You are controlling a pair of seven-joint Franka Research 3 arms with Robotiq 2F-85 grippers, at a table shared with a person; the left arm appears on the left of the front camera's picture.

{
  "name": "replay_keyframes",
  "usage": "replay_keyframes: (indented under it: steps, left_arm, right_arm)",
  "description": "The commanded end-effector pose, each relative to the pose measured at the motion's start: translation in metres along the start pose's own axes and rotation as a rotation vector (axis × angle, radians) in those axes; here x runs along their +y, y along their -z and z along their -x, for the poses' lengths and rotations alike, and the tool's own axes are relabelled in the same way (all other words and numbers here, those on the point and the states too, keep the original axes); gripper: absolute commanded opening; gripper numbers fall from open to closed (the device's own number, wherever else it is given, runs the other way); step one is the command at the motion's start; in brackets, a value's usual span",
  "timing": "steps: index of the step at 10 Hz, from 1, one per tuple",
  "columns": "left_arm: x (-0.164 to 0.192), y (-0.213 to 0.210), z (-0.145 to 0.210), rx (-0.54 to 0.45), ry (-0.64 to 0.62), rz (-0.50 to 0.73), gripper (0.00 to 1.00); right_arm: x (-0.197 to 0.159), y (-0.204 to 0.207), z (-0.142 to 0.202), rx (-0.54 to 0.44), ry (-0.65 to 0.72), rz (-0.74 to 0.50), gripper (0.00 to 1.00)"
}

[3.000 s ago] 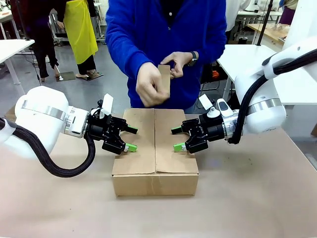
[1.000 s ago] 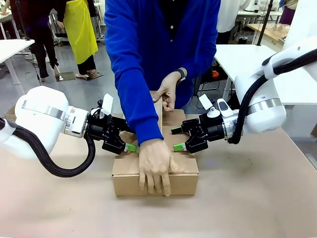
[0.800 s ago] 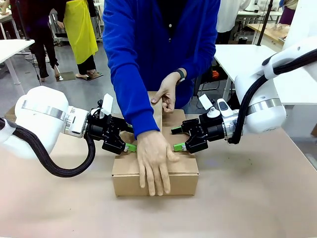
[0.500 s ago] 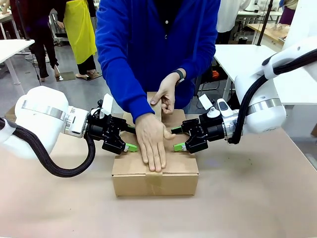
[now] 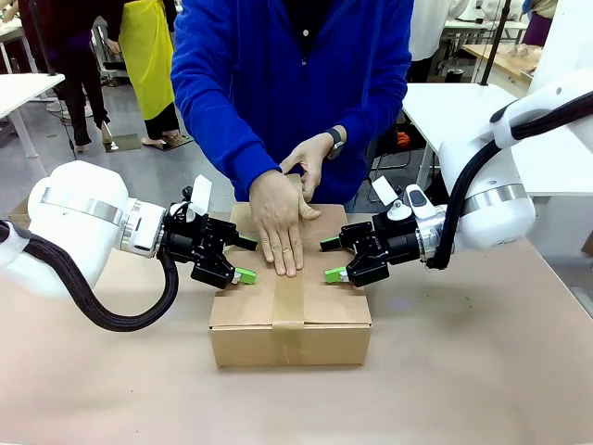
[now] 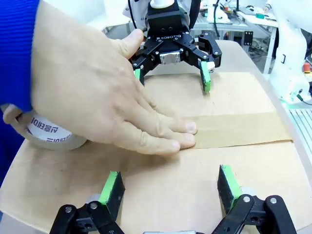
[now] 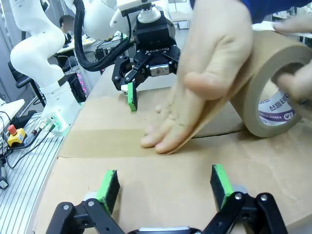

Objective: Pack the gift set into the box.
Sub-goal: Press and hold the closed box until the human finishes sealing it.

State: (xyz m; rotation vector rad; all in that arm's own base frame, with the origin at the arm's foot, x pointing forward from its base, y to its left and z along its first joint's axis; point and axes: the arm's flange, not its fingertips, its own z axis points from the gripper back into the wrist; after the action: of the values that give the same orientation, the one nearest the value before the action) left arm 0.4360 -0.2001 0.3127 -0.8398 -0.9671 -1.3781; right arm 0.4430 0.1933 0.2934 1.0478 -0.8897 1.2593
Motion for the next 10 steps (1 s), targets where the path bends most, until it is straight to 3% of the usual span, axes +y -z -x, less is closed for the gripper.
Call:
replay_keyframes:
  steps: [1, 10]
  left_arm:
    - [-0.0018, -0.0001, 0.0029, -0.003, 0.013, -0.002, 1.00]
    - [-0.0018, -0.0001, 0.0029, -0.003, 0.013, -0.002, 1.00]
  right_arm:
    - [0.0003, 0.0013, 0.0001, 0.003, -0.001, -0.001, 1.00]
    - [0.0003, 0.0013, 0.0001, 0.003, -0.001, -0.001, 1.00]
